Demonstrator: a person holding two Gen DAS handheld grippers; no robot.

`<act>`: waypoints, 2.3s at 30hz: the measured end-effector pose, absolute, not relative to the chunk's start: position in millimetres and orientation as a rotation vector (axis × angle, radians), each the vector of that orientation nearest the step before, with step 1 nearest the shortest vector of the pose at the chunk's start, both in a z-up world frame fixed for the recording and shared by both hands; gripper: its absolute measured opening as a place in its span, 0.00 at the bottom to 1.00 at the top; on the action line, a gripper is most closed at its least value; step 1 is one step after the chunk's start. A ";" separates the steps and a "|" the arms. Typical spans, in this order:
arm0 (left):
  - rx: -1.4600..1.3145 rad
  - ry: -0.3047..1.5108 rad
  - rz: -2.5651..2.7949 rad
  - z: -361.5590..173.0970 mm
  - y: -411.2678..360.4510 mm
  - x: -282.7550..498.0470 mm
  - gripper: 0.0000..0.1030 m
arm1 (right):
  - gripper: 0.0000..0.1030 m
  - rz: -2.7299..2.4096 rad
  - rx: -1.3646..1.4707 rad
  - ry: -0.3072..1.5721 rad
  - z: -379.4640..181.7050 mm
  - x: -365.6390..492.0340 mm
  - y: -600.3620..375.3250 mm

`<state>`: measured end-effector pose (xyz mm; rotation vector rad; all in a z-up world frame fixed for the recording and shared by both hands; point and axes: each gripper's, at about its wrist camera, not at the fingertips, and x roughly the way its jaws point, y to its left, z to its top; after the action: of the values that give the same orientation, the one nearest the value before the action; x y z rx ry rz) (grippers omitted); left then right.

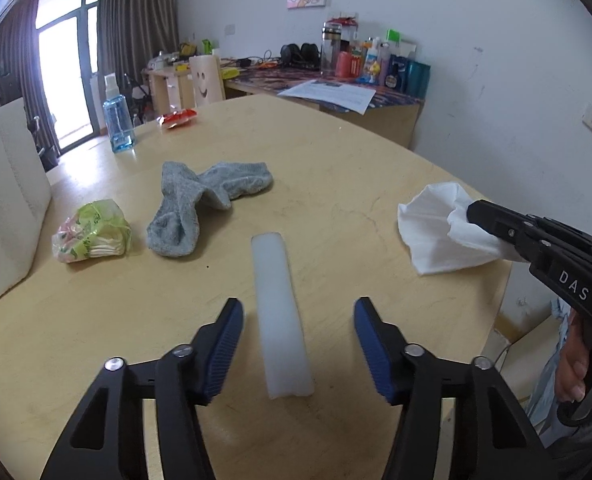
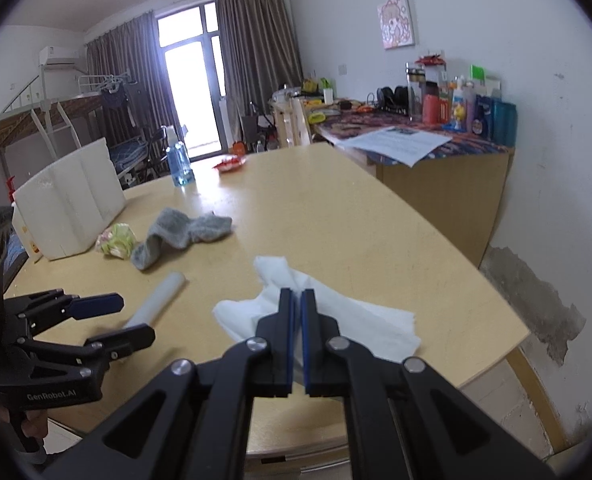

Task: Organize soft objects
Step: 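Move the left gripper to the white foam stick while the right gripper holds the tissue, then close the left gripper on the white foam stick and lift it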

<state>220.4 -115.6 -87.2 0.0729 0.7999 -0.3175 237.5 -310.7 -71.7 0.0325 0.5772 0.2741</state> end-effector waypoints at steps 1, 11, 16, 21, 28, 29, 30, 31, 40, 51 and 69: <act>0.074 0.805 -0.318 -88.4 -116.5 221.3 0.52 | 0.05 0.276 0.033 0.581 -73.1 238.3 -310.9; 0.083 0.833 -0.275 -95.3 -116.7 228.9 0.37 | 0.05 0.298 0.013 0.597 -81.4 240.4 -309.5; 0.101 0.830 -0.262 -96.3 -118.4 227.7 0.36 | 0.09 0.302 0.018 0.613 -84.9 241.8 -313.8; 0.126 0.818 -0.255 -97.5 -121.2 226.7 0.36 | 0.58 0.302 0.009 0.600 -85.7 238.5 -314.9; 0.139 0.805 -0.233 -98.2 -120.2 228.1 0.21 | 0.61 0.278 -0.036 0.609 -89.1 240.8 -311.1; 0.135 0.806 -0.238 -98.0 -119.5 228.2 0.21 | 0.61 0.272 -0.043 0.618 -90.9 242.2 -311.1; 0.133 0.805 -0.241 -98.0 -118.9 228.5 0.21 | 0.61 0.269 -0.044 0.627 -92.0 243.2 -311.4; 0.135 0.803 -0.243 -98.1 -118.7 228.3 0.21 | 0.61 0.269 -0.042 0.638 -93.8 245.0 -312.2; 0.130 0.781 -0.272 -94.7 -115.1 225.8 0.16 | 0.61 0.247 -0.080 0.683 -100.0 252.0 -308.9; 0.100 0.732 -0.273 -82.1 -99.7 216.7 0.16 | 0.14 0.199 -0.125 0.706 -98.4 247.9 -300.2; 0.078 0.581 -0.215 -34.9 -58.0 183.6 0.16 | 0.07 0.287 -0.040 0.563 -47.6 221.4 -274.5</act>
<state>183.6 -58.0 -34.9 0.0785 0.5810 -0.2153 221.4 -274.5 -47.6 -0.0403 0.5632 0.2868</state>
